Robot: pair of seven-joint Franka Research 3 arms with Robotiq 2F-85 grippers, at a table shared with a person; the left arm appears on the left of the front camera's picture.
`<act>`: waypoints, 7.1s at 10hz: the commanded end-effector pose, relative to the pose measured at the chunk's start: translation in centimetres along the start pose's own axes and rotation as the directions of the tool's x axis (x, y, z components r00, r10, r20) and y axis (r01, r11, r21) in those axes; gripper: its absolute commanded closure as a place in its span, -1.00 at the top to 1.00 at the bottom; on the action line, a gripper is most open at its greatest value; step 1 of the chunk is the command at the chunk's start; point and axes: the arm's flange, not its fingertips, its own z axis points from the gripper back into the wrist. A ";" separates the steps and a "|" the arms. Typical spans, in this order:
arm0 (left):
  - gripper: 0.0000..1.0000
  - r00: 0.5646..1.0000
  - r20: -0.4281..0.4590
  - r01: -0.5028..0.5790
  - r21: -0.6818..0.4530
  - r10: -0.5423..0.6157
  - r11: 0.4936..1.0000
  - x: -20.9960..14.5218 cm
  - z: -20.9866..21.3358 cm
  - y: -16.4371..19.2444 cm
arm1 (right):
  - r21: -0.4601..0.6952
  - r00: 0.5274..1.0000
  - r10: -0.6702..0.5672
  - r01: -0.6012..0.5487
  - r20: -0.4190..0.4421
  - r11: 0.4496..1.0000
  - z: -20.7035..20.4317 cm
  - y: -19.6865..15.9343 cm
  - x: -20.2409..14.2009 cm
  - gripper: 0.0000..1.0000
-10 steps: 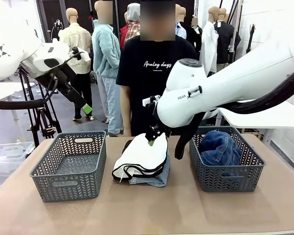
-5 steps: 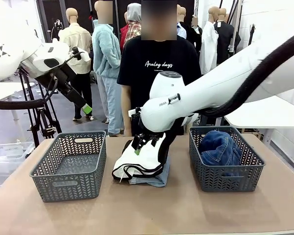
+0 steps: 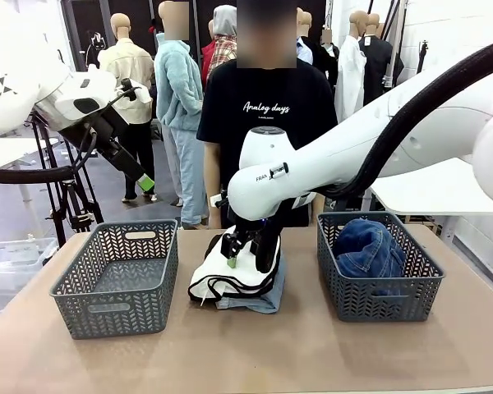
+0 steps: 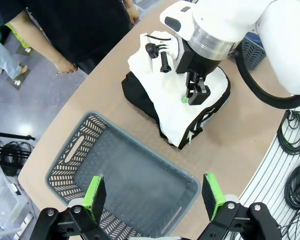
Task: Sort the tops and bottoms.
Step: Lift clothes from the center of the table with your right hand, then sort the clothes according to human instructions.
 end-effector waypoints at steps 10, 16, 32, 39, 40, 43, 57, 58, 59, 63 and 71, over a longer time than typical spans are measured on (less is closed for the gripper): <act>1.00 1.000 0.004 -0.001 0.007 0.001 1.000 0.0 0.0 0.1 | -0.040 0.993 -0.116 0.116 0.003 0.992 5.4 -2.3 -1.5 -1.00; 1.00 1.000 0.004 -0.001 0.007 0.001 1.000 0.0 0.0 0.1 | -0.134 0.924 -0.130 0.189 0.360 0.973 20.7 -3.7 -4.3 -1.00; 1.00 1.000 0.004 -0.001 0.007 0.001 1.000 0.0 0.0 0.1 | -0.154 0.913 -0.104 0.177 0.394 0.972 24.3 -3.3 -3.8 -1.00; 1.00 1.000 0.004 -0.001 0.007 0.001 1.000 0.0 0.0 0.1 | -0.154 0.913 -0.104 0.177 0.394 0.972 24.3 -3.3 -3.8 -1.00; 1.00 1.000 0.004 -0.001 0.007 0.001 1.000 0.0 0.0 0.1 | -0.154 0.913 -0.104 0.177 0.394 0.972 24.3 -3.3 -3.8 -1.00; 1.00 1.000 0.004 -0.001 0.007 0.001 1.000 0.0 0.0 0.1 | -0.154 0.913 -0.104 0.177 0.394 0.972 24.3 -3.3 -3.8 -1.00; 1.00 1.000 0.004 -0.001 0.007 0.001 1.000 0.0 0.0 0.1 | -0.325 0.905 -0.407 0.423 0.119 0.846 27.3 -11.0 -17.0 -1.00; 1.00 1.000 0.004 -0.001 0.007 0.001 1.000 0.0 0.0 0.1 | -0.327 0.878 -0.462 0.475 0.123 0.817 26.3 -12.0 -18.6 -1.00; 1.00 1.000 0.004 -0.001 0.007 0.001 1.000 0.0 0.0 0.1 | -0.336 0.855 -0.495 0.517 0.156 0.787 25.4 -12.5 -19.3 -1.00; 1.00 1.000 0.004 -0.001 0.007 0.001 1.000 0.0 0.0 0.1 | -0.408 0.796 -0.587 0.590 0.148 0.697 19.6 -14.1 -21.0 -1.00; 1.00 1.000 0.004 -0.001 0.007 0.001 1.000 0.0 0.0 0.1 | -0.293 0.804 -0.594 0.577 0.038 0.762 14.1 -15.1 -19.4 -1.00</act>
